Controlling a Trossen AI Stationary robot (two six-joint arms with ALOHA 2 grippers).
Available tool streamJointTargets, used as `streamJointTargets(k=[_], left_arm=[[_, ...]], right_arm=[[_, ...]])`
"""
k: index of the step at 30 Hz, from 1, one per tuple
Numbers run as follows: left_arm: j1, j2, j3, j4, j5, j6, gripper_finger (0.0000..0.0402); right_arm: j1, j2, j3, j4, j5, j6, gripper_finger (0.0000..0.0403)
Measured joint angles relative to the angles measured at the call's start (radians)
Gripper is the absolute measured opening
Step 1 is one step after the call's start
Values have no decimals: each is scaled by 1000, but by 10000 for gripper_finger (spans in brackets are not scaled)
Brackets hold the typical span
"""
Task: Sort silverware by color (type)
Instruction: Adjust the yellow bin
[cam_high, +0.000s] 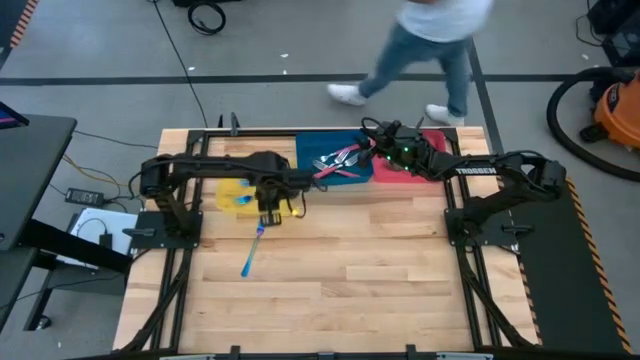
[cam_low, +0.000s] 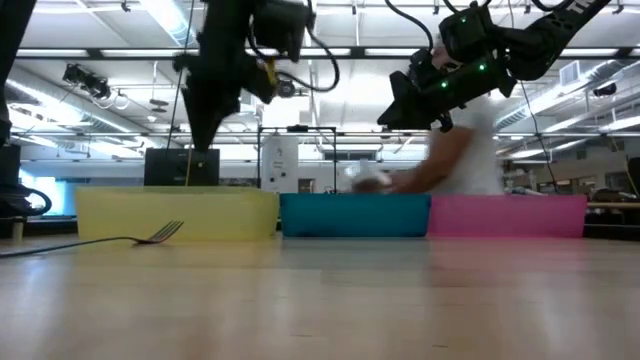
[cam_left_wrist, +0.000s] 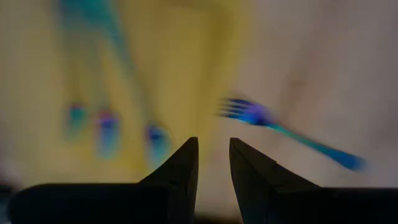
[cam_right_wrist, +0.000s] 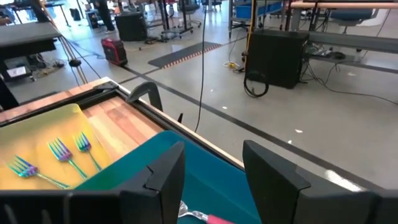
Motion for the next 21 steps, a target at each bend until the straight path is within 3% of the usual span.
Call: streamJointTargets(k=[2, 6, 12, 21], left_arm=[[-31, -26, -15, 15, 88, -11, 91], [-85, -44, -94, 53, 133, -17, 91], [-86, -44, -251, 192, 134, -13, 91], [21, -46, -387, 276, 61, -12, 91]], right_arm=[[0, 0, 0, -6, 0, 0, 169], [0, 0, 0, -25, 0, 0, 170], [0, 0, 0, -44, 0, 0, 169], [0, 0, 0, -46, 0, 0, 169]])
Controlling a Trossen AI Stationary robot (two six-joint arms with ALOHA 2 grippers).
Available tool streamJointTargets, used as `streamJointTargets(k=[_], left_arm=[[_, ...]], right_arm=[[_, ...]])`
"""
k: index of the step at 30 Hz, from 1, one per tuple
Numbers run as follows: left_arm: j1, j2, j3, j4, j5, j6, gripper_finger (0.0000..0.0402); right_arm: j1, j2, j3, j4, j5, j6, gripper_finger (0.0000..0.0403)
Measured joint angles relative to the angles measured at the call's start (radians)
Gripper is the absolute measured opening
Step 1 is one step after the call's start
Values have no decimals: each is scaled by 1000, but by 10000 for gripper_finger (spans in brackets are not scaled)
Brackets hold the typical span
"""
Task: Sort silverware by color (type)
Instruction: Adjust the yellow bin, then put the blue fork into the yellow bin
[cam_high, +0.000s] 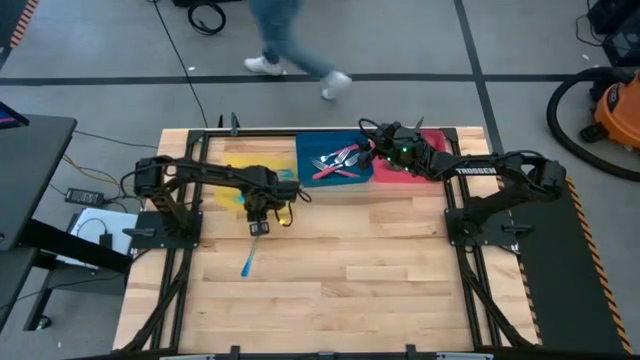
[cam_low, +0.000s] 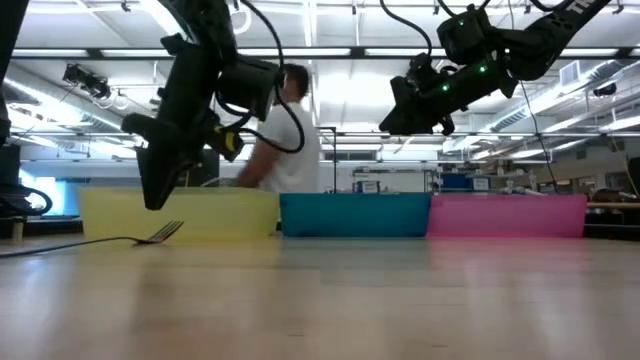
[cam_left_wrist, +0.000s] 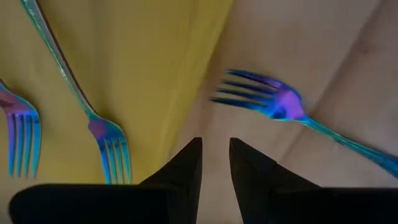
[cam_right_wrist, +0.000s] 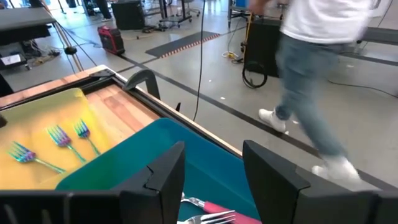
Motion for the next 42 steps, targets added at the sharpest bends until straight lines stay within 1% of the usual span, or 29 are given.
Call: streamJointTargets(k=[6, 11, 22, 26, 27, 31, 32, 33, 39, 42], left_arm=[[56, 2, 13, 80, -4, 15, 91], [100, 3, 18, 127, -11, 68, 91], [215, 4, 17, 130, -28, 107, 91], [230, 4, 17, 129, -22, 79, 91], [225, 2, 17, 126, 2, 59, 91], [166, -25, 14, 100, 214, 5, 91], [143, -35, 15, 99, 254, -10, 91], [118, -42, 15, 98, 273, -33, 91], [-28, -56, 15, 67, 266, -165, 91], [-92, -56, -3, 92, 242, -262, 91]], right_arm=[[0, 0, 0, 0, 0, 0, 169], [0, 0, 0, 0, 0, 0, 170], [0, 0, 0, 0, 0, 0, 169], [0, 0, 0, 0, 0, 0, 170], [0, 0, 0, 0, 0, 0, 170], [0, 0, 0, -1, 0, 0, 169], [0, 0, 0, 0, 0, 0, 169], [0, 0, 0, -1, 0, 0, 169], [2, 0, 0, -6, -26, 0, 169], [2, 0, 0, -13, -39, 0, 170]])
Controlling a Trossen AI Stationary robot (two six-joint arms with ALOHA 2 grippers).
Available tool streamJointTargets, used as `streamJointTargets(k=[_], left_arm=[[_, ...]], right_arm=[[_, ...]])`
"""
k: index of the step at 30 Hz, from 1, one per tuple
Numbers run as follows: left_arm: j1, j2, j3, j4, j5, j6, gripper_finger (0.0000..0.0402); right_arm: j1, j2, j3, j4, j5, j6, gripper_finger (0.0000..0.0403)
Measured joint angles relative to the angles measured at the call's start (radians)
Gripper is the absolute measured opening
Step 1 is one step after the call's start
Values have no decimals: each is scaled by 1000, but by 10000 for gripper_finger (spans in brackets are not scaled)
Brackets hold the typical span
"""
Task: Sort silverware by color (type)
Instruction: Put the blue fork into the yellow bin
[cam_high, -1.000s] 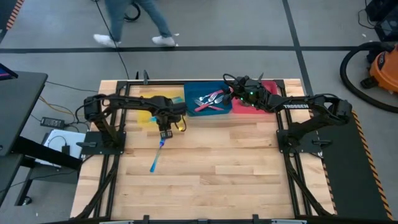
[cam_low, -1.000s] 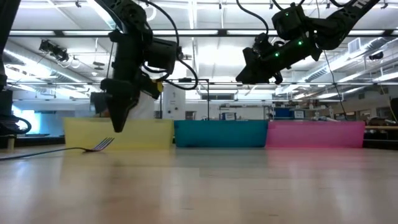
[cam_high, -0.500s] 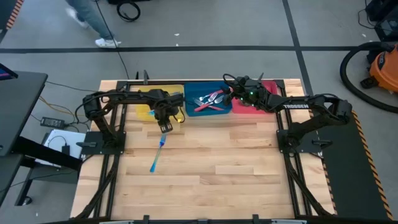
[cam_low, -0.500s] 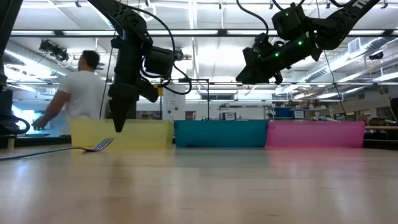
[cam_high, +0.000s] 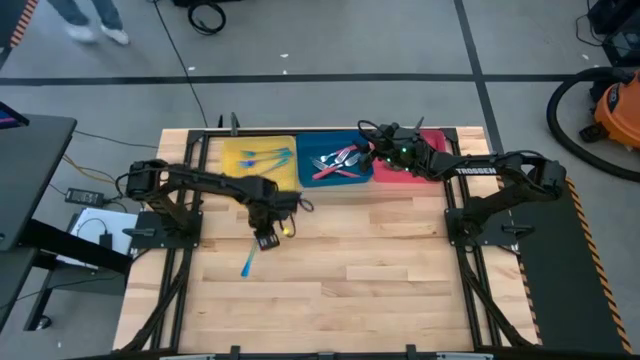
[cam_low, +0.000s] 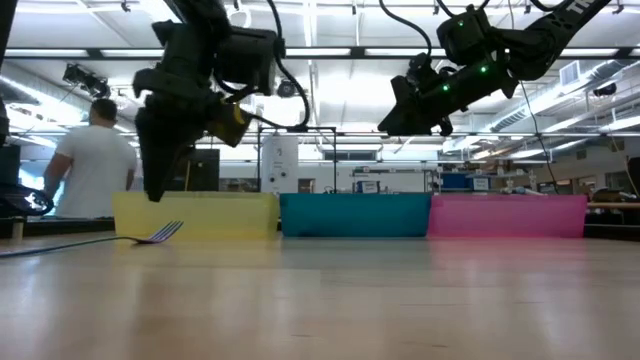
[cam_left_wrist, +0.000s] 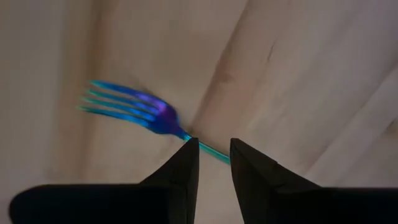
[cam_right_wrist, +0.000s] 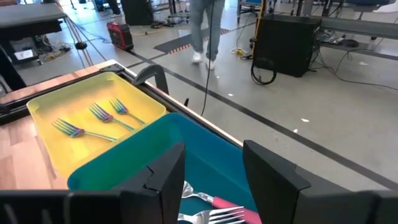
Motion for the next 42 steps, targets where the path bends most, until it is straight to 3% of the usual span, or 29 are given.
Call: streamJointTargets(k=[9, 16, 25, 42], left_arm=[[-111, 0, -68, 39, -61, -298, 91], [-129, 0, -117, 68, -94, -382, 91], [-119, -5, -219, 167, -92, -416, 91], [-94, -39, -191, 173, -89, -382, 91]], right_arm=[[1, 0, 0, -3, 0, 0, 170], [1, 0, 0, -2, 0, 0, 170], [1, 0, 0, 29, 0, 0, 170], [4, 0, 0, 18, -17, 0, 169]])
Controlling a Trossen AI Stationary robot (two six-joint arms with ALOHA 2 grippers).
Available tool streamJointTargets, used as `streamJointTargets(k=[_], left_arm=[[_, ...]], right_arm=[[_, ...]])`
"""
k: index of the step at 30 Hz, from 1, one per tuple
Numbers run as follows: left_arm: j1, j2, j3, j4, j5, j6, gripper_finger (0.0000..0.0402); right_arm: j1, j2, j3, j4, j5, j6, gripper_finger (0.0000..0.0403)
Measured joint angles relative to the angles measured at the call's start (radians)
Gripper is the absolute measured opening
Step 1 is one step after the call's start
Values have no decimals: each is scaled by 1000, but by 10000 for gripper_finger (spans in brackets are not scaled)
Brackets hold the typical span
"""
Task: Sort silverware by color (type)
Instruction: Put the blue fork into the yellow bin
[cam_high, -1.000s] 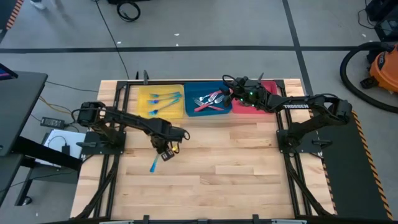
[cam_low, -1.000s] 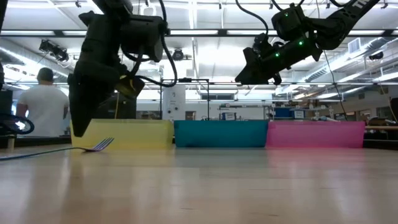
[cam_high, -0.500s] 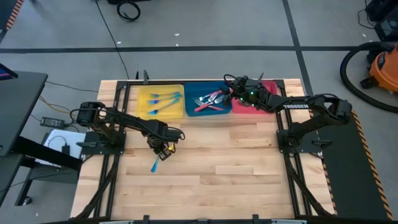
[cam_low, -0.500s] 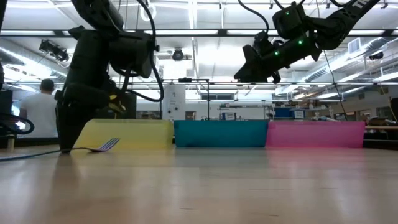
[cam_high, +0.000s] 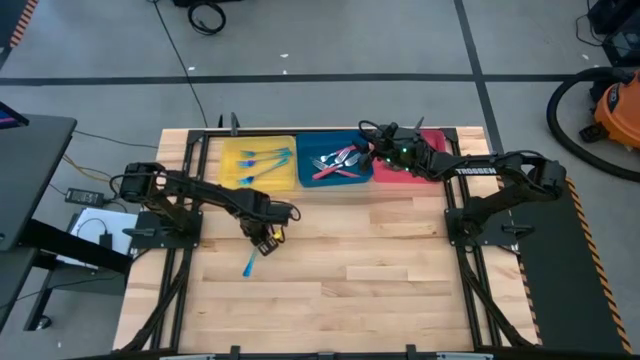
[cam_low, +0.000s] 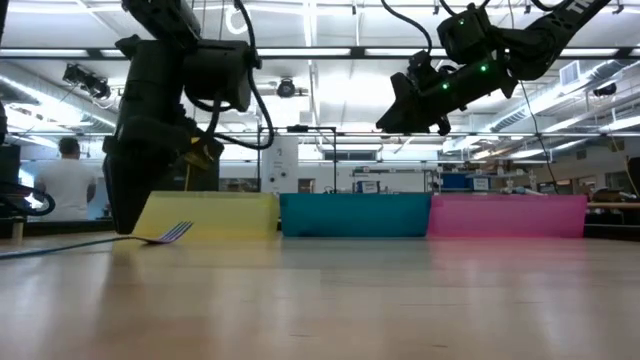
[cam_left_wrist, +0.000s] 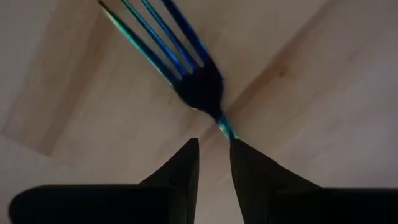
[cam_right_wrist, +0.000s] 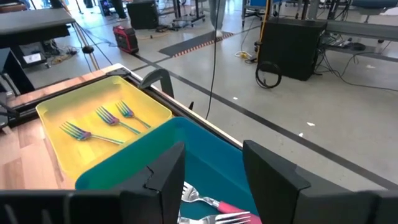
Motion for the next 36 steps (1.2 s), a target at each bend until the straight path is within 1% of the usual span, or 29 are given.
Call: streamJointTargets(k=[4, 10, 18, 26, 29, 32, 36], left_arm=[[-15, 0, -2, 31, 26, -7, 91], [-23, 2, -3, 66, 26, -7, 91], [-22, 2, -6, 74, 1, -24, 91], [-22, -2, -65, 135, 2, -38, 91], [-23, -2, -68, 136, -19, -37, 89], [-23, -1, -69, 135, -28, -28, 70], [-22, -1, -69, 132, -33, -2, 19]], right_arm=[[1, 0, 0, -4, 0, 0, 170], [1, 0, 0, -12, 0, 0, 170], [2, 0, 0, -23, 0, 0, 170], [2, 0, 0, -23, 0, 0, 169], [2, 0, 0, -23, 0, 0, 169], [2, 0, 0, -23, 0, 0, 169], [2, 0, 0, -23, 0, 0, 169]])
